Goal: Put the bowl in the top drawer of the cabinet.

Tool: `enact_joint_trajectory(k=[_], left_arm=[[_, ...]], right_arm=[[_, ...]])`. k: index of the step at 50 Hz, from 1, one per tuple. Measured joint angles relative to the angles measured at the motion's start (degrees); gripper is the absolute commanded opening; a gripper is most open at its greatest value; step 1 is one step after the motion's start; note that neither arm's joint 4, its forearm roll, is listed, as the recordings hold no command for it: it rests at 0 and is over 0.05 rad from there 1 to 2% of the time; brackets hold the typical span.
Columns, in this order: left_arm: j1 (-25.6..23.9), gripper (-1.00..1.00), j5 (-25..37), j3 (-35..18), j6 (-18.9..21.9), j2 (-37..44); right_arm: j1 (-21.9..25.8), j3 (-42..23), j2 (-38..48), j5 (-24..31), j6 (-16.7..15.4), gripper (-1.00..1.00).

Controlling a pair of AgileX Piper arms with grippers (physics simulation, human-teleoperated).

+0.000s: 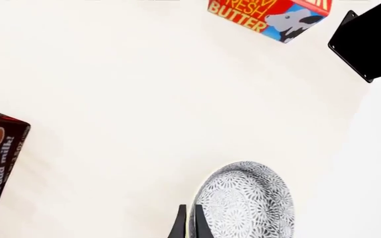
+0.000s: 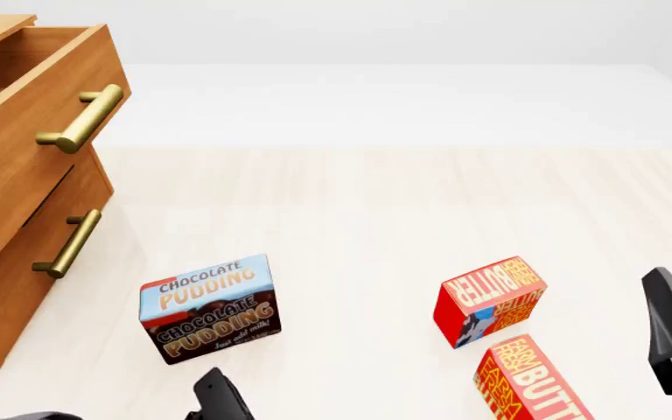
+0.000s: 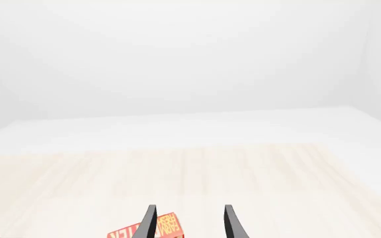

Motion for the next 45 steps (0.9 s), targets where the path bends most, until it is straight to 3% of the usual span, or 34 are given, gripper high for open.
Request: enact_joint_trajectory(k=[20, 45], left_arm=[[1.77, -1.00, 5.16, -2.54, 2.41, -3.80], [-0.17, -1.00, 15.22, -11.62, 3.46, -6.29]], right_arm=[[0.12, 0.00, 0.00, -0.10, 0.05, 1.00], [0.24, 0.01, 0.00, -0.37, 0.29, 1.00]])
